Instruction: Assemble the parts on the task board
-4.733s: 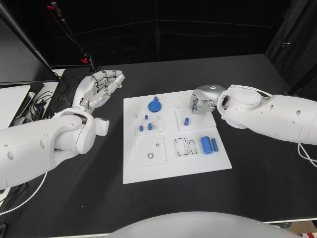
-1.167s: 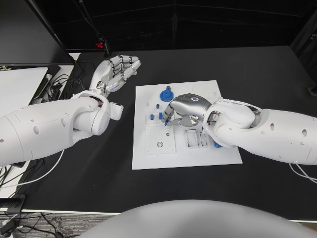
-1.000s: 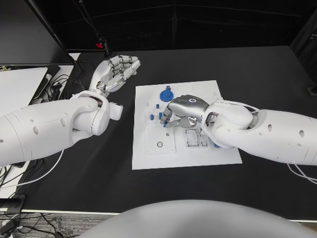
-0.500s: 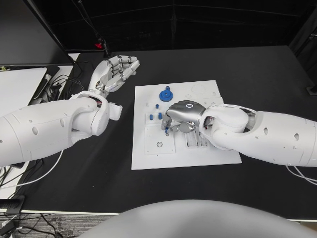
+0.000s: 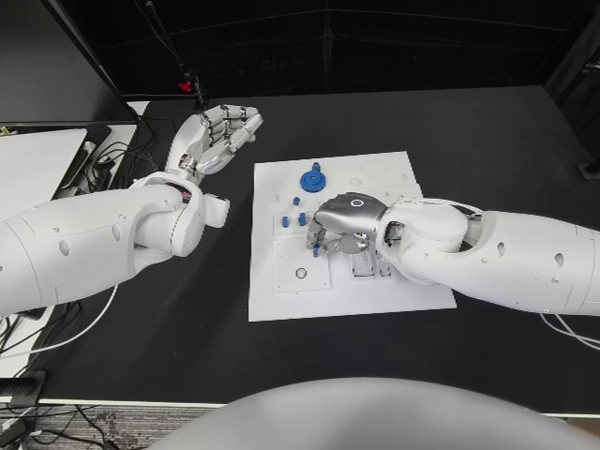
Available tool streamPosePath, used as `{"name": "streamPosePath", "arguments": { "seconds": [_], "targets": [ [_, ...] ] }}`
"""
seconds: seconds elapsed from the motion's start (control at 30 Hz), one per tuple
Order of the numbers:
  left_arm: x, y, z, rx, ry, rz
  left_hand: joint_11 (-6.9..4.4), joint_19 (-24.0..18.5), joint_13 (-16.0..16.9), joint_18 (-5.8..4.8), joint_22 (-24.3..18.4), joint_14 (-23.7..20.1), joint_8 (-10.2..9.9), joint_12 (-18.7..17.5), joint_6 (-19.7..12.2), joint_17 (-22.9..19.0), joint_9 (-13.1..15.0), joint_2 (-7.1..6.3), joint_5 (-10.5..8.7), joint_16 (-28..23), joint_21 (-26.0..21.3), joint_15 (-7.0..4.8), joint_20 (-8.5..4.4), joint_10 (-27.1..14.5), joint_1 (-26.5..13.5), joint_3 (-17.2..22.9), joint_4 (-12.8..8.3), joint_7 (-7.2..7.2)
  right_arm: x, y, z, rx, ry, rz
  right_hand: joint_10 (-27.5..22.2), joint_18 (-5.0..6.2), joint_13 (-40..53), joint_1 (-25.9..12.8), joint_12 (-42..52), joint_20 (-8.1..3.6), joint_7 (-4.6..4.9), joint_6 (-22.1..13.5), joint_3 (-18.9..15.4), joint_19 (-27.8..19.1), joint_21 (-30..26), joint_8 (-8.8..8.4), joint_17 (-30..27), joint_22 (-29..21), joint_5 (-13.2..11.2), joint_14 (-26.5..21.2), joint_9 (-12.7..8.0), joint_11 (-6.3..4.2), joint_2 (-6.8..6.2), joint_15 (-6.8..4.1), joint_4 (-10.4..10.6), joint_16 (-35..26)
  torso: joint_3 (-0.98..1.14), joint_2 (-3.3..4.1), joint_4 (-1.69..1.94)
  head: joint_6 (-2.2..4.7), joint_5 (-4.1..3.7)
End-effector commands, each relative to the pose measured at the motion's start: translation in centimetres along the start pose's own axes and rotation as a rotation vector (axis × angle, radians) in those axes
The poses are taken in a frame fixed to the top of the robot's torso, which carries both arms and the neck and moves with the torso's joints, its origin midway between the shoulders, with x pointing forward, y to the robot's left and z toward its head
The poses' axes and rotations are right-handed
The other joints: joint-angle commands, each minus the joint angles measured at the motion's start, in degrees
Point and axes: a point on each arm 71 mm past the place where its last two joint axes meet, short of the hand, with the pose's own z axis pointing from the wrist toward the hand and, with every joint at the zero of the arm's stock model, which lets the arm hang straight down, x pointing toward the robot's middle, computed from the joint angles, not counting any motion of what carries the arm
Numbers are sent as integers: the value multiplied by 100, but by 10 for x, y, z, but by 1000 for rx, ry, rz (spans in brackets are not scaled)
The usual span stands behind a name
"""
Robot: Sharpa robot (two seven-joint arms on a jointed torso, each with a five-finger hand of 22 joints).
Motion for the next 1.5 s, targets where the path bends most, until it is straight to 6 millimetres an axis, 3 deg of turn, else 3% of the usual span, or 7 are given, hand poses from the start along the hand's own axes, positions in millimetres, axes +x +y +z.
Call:
{"name": "streamPosePath", "arguments": {
  "seconds": [0.03,0.8,1.0,1.27,1.5],
  "targets": [
    [0,-11,0,142,2,-5,0,34,-6,-61,-6,-37,22,33,-41,-7,-9,53,22,32,20,-6,0,-51,-15,-29,-6,672,0,1,0,-9,11,-10,14,-59,7,25,-39,-2,29,6,27,92,-35,2,855,1053,30,464,6,28,-21,14,-2,-32,1,2,4,0,-6],
    [0,-11,0,141,0,-3,0,34,-6,-61,-6,-37,22,33,-41,-7,-9,53,22,32,20,-6,0,-51,-15,-29,-6,672,3,4,2,-11,39,-9,-15,-51,6,-4,-84,10,46,-28,57,75,-69,-40,868,1038,29,467,-6,45,-59,29,-1,-26,-1,1,-2,0,-10],
    [0,-11,0,142,3,-5,0,35,-6,-62,-11,-37,34,48,-45,-19,-13,67,26,45,20,-6,0,-52,-7,-36,-7,672,4,4,3,-8,52,-9,-115,-39,5,-80,-107,32,34,-119,72,49,-120,-123,848,1017,21,462,-28,65,-181,49,20,-36,4,2,2,0,-11],
    [-1,-10,0,140,3,-5,0,35,-6,-62,-12,-37,34,49,-45,-20,-13,67,26,45,20,-6,0,-52,-7,-37,-7,672,4,6,3,-10,61,-9,-483,26,8,-335,-104,82,71,-392,-28,-97,-402,-290,617,885,-1,407,-52,156,-443,113,144,-148,2,2,-2,0,-16],
    [-1,-10,0,138,3,-5,0,35,-6,-62,-13,-38,38,54,-46,-24,-15,72,28,49,20,-6,0,-53,-5,-39,-7,672,4,6,3,-15,54,-8,-562,45,14,-480,-91,103,38,-496,-99,-136,-484,-304,539,845,-6,386,-49,176,-528,130,154,-189,3,4,-2,0,-21]
  ]
}}
